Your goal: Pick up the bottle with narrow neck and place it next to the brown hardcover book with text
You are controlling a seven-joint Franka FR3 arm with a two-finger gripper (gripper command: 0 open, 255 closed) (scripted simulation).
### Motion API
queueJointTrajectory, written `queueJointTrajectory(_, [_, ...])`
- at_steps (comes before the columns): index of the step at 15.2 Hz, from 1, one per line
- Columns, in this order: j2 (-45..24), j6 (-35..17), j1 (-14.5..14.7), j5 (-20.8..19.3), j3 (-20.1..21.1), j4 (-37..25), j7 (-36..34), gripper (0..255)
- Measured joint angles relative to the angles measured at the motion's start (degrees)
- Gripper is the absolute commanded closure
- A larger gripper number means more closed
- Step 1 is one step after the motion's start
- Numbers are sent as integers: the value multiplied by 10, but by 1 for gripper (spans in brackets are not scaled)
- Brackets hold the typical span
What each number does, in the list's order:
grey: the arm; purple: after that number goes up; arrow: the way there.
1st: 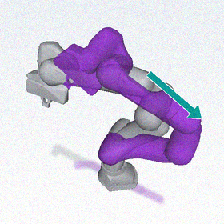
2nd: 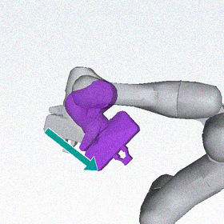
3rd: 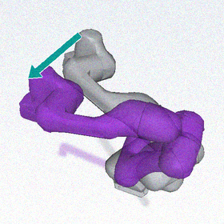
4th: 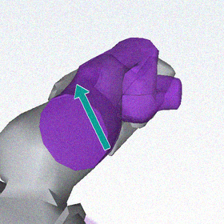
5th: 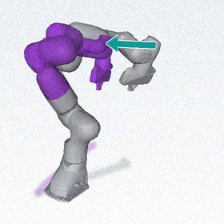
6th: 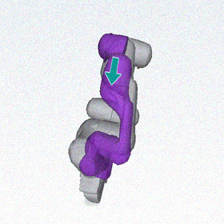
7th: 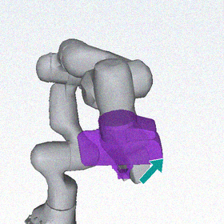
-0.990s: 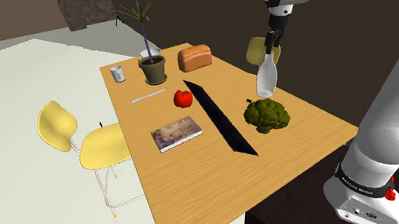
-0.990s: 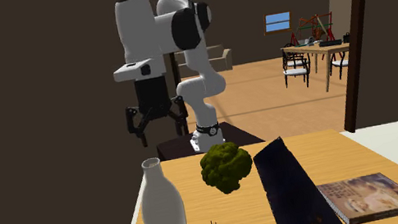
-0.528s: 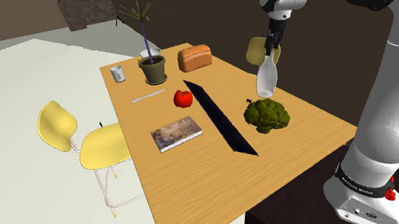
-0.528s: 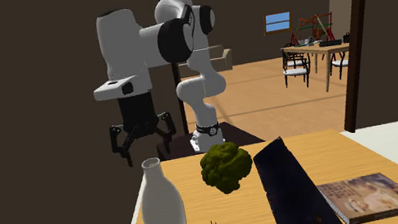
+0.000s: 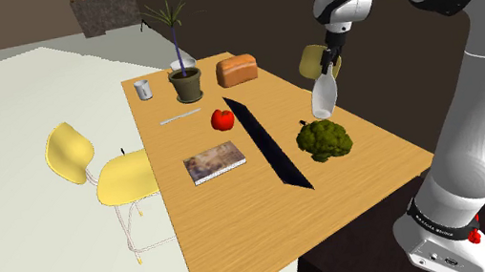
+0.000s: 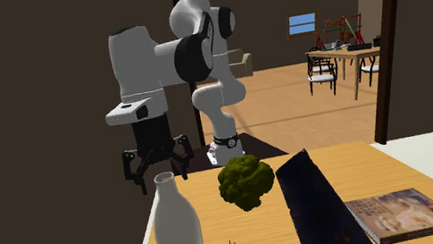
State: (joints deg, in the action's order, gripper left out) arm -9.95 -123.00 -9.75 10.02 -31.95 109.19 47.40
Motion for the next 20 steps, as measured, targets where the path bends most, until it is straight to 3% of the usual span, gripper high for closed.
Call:
queueJointTrajectory(3, [0,0,0,0,0,0,0,0])
queueJointTrajectory(4, [0,0,0,0,0,0,0,255])
queueJointTrajectory(14, [0,0,0,0,0,0,0,255])
queueJointTrajectory(20, [11,34,1,-10,-2,-25,-8,255])
